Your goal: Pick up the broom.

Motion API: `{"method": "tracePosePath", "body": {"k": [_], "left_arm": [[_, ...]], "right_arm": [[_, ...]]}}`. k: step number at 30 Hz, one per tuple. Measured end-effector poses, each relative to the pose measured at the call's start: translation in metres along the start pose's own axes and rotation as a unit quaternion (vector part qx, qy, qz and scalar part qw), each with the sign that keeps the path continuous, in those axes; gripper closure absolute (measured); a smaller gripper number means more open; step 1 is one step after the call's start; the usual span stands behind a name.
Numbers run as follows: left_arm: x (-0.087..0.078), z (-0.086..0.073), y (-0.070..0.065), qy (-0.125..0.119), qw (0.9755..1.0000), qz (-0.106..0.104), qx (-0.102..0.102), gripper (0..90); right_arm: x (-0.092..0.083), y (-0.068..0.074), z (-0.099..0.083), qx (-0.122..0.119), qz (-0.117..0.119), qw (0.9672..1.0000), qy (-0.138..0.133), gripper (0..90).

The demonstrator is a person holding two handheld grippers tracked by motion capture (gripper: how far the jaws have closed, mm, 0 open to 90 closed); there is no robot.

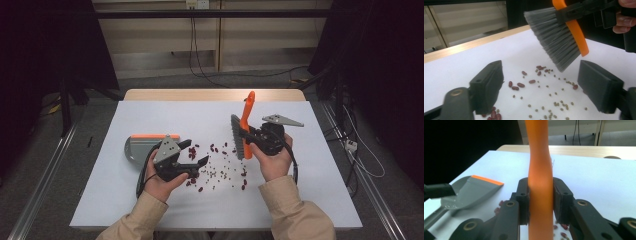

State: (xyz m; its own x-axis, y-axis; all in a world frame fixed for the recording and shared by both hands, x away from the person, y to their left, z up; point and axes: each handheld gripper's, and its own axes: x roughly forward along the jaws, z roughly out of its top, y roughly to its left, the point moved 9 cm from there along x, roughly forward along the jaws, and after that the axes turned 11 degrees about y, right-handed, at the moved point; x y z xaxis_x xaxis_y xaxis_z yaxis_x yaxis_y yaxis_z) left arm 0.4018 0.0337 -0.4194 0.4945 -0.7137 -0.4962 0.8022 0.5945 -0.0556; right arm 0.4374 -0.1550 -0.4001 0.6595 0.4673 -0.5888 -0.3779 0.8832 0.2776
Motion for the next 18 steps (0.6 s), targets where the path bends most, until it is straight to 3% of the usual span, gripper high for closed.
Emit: {"method": "tracePosePath", "body": {"k": [6, 12, 18], "left_arm": [[-0.008, 0.000, 0.005, -0.007, 0.9998, -0.016, -0.011, 13.5], [-0.017, -0.003, 0.011, -0.007, 0.9995, -0.030, -0.010, 11.3], [-0.029, -0.009, 0.022, -0.005, 0.9994, -0.030, -0.015, 9.0]], "right_arm": [[-0.009, -0.017, -0.006, -0.003, -0.012, 0.9998, 0.013, 70.4], [-0.013, -0.025, -0.010, -0.007, -0.018, 0.9995, 0.023, 70.4], [-0.018, -0.036, -0.016, -0.009, -0.028, 0.9987, 0.042, 70.4]]}}
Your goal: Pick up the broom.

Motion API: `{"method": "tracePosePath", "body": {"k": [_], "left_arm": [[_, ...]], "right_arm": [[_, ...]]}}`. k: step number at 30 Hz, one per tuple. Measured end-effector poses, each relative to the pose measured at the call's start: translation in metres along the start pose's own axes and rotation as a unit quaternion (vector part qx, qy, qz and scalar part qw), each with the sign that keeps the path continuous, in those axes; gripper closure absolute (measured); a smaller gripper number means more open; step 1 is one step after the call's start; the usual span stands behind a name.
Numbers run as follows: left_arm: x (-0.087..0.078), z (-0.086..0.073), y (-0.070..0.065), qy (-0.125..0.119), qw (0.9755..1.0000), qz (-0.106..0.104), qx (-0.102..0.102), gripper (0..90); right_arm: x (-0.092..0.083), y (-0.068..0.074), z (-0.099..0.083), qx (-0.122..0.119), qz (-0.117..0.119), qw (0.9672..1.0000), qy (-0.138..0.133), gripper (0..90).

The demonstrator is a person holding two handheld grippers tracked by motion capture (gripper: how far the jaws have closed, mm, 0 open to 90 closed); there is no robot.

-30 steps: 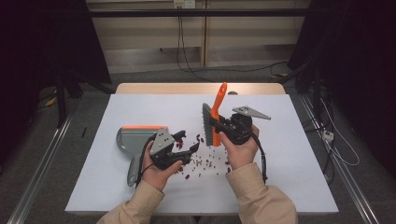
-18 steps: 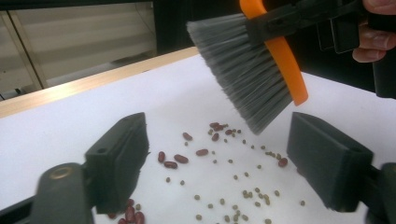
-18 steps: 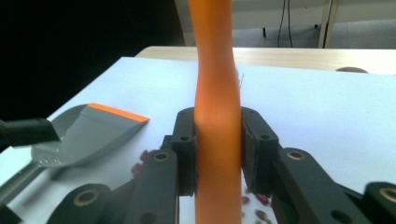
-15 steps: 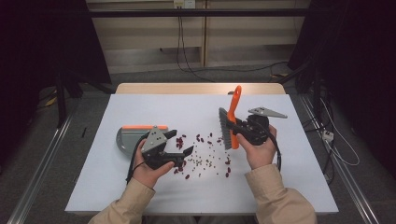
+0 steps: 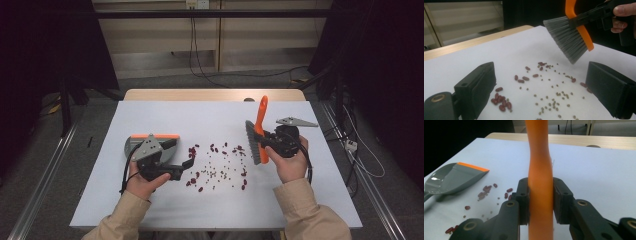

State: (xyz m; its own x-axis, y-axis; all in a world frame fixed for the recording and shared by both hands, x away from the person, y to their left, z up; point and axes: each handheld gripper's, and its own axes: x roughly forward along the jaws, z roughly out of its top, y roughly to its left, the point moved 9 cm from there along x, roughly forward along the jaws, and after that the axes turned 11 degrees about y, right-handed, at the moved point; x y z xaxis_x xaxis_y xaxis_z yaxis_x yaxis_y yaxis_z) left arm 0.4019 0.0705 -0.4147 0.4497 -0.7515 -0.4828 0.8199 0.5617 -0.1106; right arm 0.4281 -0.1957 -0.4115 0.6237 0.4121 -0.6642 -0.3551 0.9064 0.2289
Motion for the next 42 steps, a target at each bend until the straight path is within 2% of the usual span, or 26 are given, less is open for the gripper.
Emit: {"method": "tracePosePath", "body": {"k": [4, 6, 13, 17, 21, 23, 25, 36, 38, 40, 42], "left_arm": [[-0.010, -0.008, 0.009, 0.002, 1.0000, 0.005, -0.006, 8.6], [-0.015, -0.012, 0.014, 0.004, 0.9999, 0.009, -0.008, 8.6], [-0.025, -0.021, 0.026, 0.006, 0.9998, 0.015, -0.015, 8.4], [-0.027, -0.021, 0.029, 0.002, 0.9997, 0.017, -0.015, 8.4], [-0.028, -0.023, 0.030, 0.004, 0.9997, 0.018, -0.015, 8.4], [-0.028, -0.024, 0.031, 0.004, 0.9997, 0.019, -0.015, 8.4], [-0.029, -0.025, 0.032, 0.005, 0.9997, 0.020, -0.014, 8.4], [-0.028, -0.028, 0.033, 0.008, 0.9996, 0.021, -0.014, 8.4], [-0.028, -0.029, 0.034, 0.009, 0.9996, 0.021, -0.016, 8.4], [-0.028, -0.029, 0.034, 0.008, 0.9996, 0.021, -0.015, 8.4], [-0.028, -0.029, 0.034, 0.008, 0.9996, 0.022, -0.014, 8.4]], "right_arm": [[-0.003, -0.007, -0.002, -0.006, -0.009, 0.9999, 0.008, 70.4], [-0.007, -0.018, -0.005, 0.000, -0.020, 0.9996, 0.019, 70.4], [-0.005, -0.032, -0.016, 0.007, -0.035, 0.9982, 0.048, 70.4], [0.003, -0.041, -0.022, 0.008, -0.054, 0.9960, 0.071, 70.4], [0.014, -0.050, -0.020, 0.015, -0.068, 0.9945, 0.078, 70.6], [0.016, -0.051, -0.020, 0.017, -0.068, 0.9945, 0.078, 70.7], [0.026, -0.057, -0.019, 0.017, -0.075, 0.9937, 0.082, 70.9], [0.049, -0.060, -0.021, 0.011, -0.088, 0.9909, 0.101, 69.3], [0.049, -0.059, -0.022, 0.012, -0.087, 0.9908, 0.103, 66.3], [0.048, -0.059, -0.021, 0.009, -0.085, 0.9914, 0.099, 58.5], [0.046, -0.057, -0.023, 0.005, -0.086, 0.9911, 0.102, 56.2]]}}
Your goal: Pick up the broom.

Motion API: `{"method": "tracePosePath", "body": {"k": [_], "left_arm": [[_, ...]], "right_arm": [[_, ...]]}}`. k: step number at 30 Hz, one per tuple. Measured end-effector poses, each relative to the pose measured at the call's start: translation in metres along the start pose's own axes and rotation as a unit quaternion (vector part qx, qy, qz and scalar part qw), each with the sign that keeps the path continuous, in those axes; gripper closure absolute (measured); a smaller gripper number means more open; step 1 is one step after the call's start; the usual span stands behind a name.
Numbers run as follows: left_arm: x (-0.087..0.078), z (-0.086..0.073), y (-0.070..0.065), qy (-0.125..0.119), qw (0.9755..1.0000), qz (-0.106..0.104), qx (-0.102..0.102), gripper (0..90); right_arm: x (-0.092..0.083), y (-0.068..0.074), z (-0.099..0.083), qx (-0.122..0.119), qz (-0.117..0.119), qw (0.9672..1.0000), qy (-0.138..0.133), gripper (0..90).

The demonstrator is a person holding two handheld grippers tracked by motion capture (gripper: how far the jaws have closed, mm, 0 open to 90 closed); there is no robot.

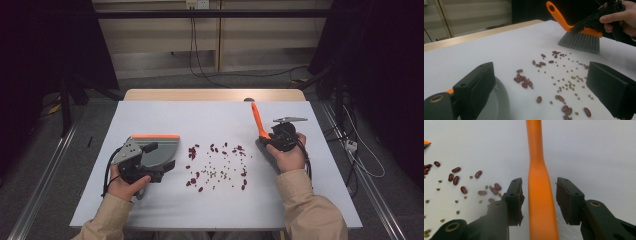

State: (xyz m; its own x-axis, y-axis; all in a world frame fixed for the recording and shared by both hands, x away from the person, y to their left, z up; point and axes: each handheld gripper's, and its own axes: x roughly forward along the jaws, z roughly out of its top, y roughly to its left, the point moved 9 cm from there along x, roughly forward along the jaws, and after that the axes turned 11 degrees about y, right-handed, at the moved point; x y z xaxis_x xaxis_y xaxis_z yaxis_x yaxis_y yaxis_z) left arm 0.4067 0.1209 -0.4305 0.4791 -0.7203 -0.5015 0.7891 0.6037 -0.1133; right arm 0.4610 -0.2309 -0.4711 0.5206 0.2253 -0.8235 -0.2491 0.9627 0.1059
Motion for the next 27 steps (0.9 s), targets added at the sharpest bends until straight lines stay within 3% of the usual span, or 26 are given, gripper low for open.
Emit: {"method": "tracePosePath", "body": {"k": [5, 10, 14, 17, 19, 27], "left_arm": [[-0.001, 0.000, 0.000, 0.000, 1.0000, 0.000, 0.000, 8.4], [-0.001, -0.001, 0.000, 0.000, 1.0000, 0.000, 0.001, 8.4], [-0.001, -0.001, -0.001, 0.001, 1.0000, 0.000, 0.003, 8.4], [-0.002, -0.003, -0.001, 0.003, 1.0000, 0.001, 0.003, 8.4], [-0.002, -0.003, -0.001, 0.003, 1.0000, 0.001, 0.003, 8.3], [-0.007, -0.006, 0.003, 0.001, 1.0000, 0.005, -0.003, 7.8]], "right_arm": [[-0.010, 0.002, -0.007, -0.023, -0.005, 0.9997, 0.001, 53.0], [-0.017, -0.002, -0.018, -0.019, -0.005, 0.9998, 0.003, 55.9], [-0.015, -0.007, -0.030, -0.015, -0.009, 0.9997, 0.017, 60.9], [-0.011, -0.009, -0.039, -0.024, -0.010, 0.9993, 0.028, 70.1], [-0.010, -0.011, -0.040, -0.034, -0.015, 0.9991, 0.019, 70.8], [-0.009, -0.010, -0.034, -0.035, -0.025, 0.9991, -0.004, 71.1]]}}
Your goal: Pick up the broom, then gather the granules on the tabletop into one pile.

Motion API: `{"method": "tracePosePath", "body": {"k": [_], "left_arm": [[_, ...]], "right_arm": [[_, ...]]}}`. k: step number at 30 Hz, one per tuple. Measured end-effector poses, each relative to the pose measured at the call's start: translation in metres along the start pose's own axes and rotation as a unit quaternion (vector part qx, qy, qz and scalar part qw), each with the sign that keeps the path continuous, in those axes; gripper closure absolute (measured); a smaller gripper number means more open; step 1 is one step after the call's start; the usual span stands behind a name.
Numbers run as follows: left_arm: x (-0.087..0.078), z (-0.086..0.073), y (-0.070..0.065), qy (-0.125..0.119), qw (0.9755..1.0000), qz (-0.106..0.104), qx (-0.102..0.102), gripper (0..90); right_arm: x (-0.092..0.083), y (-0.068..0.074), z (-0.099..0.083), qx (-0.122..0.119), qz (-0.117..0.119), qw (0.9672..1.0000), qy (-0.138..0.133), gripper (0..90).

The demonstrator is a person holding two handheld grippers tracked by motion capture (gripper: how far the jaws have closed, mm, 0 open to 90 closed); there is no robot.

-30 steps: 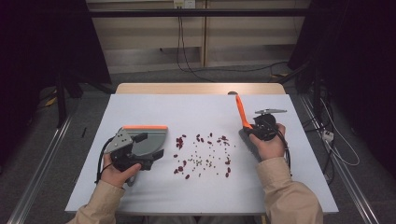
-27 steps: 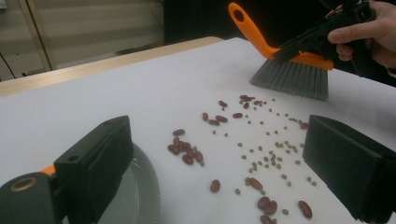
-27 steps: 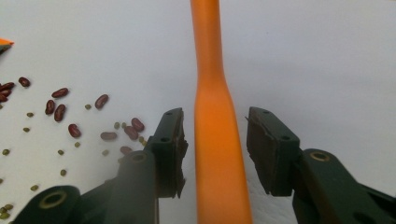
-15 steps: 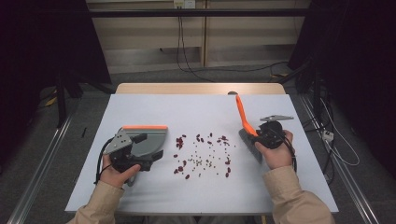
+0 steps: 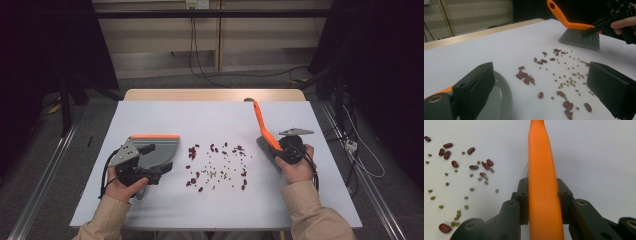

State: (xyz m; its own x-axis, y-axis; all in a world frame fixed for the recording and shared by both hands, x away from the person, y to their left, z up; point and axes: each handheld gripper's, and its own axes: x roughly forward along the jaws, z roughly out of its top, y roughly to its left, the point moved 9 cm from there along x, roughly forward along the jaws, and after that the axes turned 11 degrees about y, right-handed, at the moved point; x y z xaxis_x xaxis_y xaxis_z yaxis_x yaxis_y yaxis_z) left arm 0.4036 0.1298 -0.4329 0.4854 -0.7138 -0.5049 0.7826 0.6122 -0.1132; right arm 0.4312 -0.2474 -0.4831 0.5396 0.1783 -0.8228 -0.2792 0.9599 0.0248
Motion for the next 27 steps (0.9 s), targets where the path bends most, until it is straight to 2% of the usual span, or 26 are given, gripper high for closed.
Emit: {"method": "tracePosePath", "body": {"k": [3, 7, 13, 19, 23, 27], "left_arm": [[-0.002, -0.001, 0.002, 0.001, 1.0000, 0.003, 0.000, 7.7], [-0.003, -0.003, 0.004, 0.001, 1.0000, 0.004, -0.002, 7.6], [-0.004, -0.004, 0.004, 0.003, 1.0000, 0.006, -0.004, 7.1], [-0.007, -0.004, 0.007, 0.002, 0.9999, 0.008, -0.006, 6.6], [-0.009, -0.007, 0.010, 0.005, 0.9999, 0.011, -0.006, 6.4], [-0.010, -0.008, 0.012, 0.004, 0.9999, 0.012, -0.009, 6.4]], "right_arm": [[0.000, 0.000, 0.004, 0.012, 0.007, 0.9998, -0.017, 71.2], [0.001, 0.002, 0.011, 0.013, 0.014, 0.9990, -0.040, 71.2], [0.007, 0.006, 0.020, -0.001, 0.002, 0.9987, -0.051, 71.2], [0.015, 0.003, 0.030, -0.009, -0.016, 0.9978, -0.063, 71.2], [0.023, 0.003, 0.032, -0.027, -0.042, 0.9972, -0.056, 71.1], [0.030, 0.016, 0.031, -0.046, -0.037, 0.9971, -0.047, 71.2]]}}
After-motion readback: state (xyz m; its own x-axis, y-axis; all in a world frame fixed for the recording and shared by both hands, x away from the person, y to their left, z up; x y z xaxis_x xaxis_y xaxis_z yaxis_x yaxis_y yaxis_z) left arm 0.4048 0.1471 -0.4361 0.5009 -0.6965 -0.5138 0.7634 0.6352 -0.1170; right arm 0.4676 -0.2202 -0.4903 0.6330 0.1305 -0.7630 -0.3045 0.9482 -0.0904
